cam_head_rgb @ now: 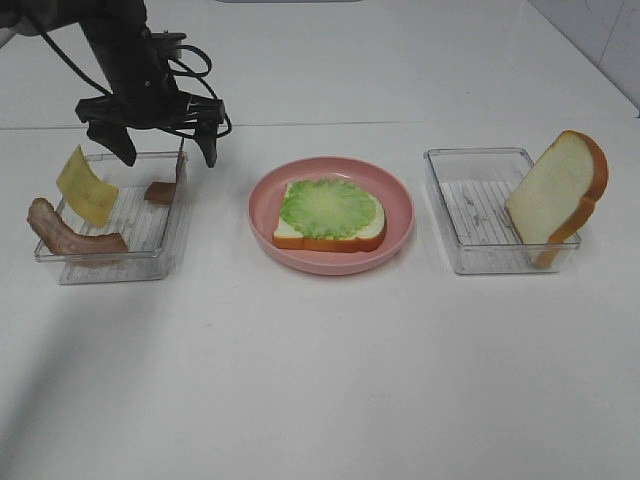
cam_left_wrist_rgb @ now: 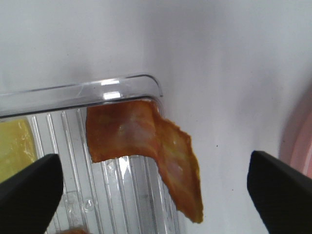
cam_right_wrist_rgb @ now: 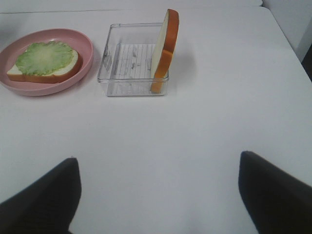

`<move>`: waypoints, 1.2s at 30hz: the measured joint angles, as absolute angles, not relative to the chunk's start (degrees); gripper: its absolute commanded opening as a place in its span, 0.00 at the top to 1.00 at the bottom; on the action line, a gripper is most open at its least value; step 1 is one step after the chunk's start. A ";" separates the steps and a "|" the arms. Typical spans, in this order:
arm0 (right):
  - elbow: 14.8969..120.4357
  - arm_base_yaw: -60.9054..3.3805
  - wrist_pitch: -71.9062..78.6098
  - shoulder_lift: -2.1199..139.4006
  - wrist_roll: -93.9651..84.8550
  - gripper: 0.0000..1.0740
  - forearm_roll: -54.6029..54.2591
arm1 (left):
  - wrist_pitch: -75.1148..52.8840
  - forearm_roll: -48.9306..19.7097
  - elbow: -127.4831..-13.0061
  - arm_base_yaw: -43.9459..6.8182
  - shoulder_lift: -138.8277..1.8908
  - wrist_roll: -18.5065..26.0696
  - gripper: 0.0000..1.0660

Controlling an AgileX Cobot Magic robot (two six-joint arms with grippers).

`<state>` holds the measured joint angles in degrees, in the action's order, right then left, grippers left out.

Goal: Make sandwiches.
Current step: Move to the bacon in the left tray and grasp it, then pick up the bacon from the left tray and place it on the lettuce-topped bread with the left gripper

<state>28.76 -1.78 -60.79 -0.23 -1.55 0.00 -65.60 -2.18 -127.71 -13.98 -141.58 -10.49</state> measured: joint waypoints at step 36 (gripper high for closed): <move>28.76 -1.78 -60.79 -0.23 -1.55 0.21 0.00 | -66.06 -3.55 -127.71 -14.32 -140.72 -10.49 1.00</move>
